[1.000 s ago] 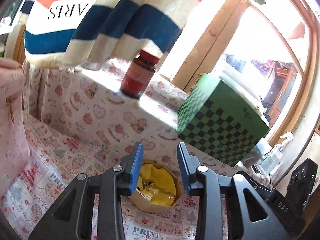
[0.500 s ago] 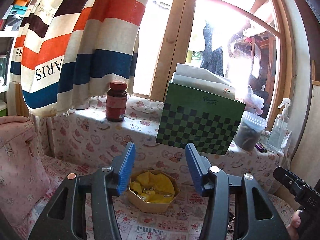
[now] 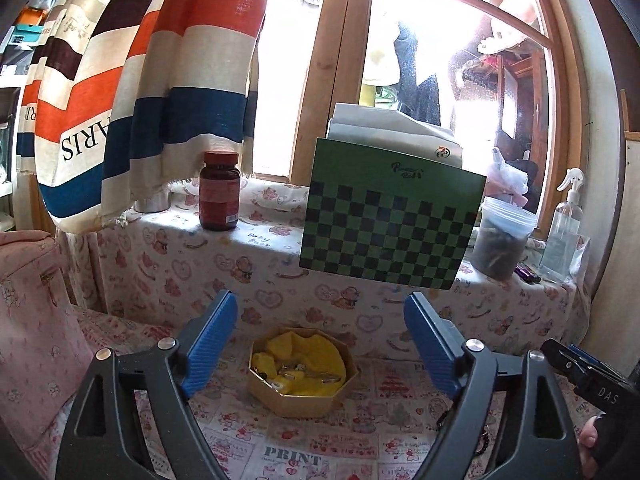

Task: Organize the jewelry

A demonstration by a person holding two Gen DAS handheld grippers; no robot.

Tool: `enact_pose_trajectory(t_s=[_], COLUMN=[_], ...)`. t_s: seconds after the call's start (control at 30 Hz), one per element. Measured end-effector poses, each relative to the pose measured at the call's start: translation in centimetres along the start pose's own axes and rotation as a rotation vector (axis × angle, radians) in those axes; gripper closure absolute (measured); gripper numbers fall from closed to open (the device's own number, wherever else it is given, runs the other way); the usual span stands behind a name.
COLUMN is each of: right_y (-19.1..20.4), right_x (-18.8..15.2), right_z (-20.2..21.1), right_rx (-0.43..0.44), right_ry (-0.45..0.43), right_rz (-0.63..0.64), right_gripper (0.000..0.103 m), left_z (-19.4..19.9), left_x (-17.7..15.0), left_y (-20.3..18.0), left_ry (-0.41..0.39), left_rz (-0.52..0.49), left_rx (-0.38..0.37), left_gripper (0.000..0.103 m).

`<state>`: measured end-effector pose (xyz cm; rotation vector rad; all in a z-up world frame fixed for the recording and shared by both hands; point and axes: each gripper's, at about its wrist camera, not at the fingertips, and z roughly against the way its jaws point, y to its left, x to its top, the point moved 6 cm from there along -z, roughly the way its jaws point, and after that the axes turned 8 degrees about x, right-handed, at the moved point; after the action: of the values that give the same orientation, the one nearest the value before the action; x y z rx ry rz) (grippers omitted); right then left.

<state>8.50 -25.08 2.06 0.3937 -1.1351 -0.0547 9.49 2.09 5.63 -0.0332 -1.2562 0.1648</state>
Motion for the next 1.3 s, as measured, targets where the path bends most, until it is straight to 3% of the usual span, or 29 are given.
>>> enact_pose_trajectory(t_s=[0.1, 0.6, 0.77, 0.93, 1.03, 1.3], right_y=[-0.3, -1.2, -0.8, 0.1, 0.2, 0.4], right_x=[-0.3, -2.4, -3.7, -5.5, -6.5, -8.1], right_z=[-0.3, -3.0, -4.4, -6.3, -7.4, -9.0], right_rx=[0.004, -0.042, 0.004, 0.096, 0.132, 0.084], right_ry=[0.016, 0.15, 0.213, 0.299, 0.353, 0.401], right_rz=[-0.019, -0.027, -0.039, -0.036, -0.062, -0.014], right_gripper=[0.017, 0.017, 0.018, 0.052, 0.062, 0.069], left_z=[-0.5, -2.1, -2.4, -2.9, -3.0, -3.1], left_x=[-0.4, -1.9, -2.2, -2.6, -2.6, -2.6], left_y=[-0.2, -0.7, -0.9, -1.0, -0.8, -0.5], left_ry=[0.012, 0.059, 0.069, 0.089, 0.094, 0.104], left_rz=[0.002, -0.027, -0.032, -0.032, -0.03, -0.016], left_rx=[-0.003, 0.024, 0.021, 0.022, 0.026, 0.022], left_gripper=[0.011, 0.009, 0.008, 0.008, 0.008, 0.008])
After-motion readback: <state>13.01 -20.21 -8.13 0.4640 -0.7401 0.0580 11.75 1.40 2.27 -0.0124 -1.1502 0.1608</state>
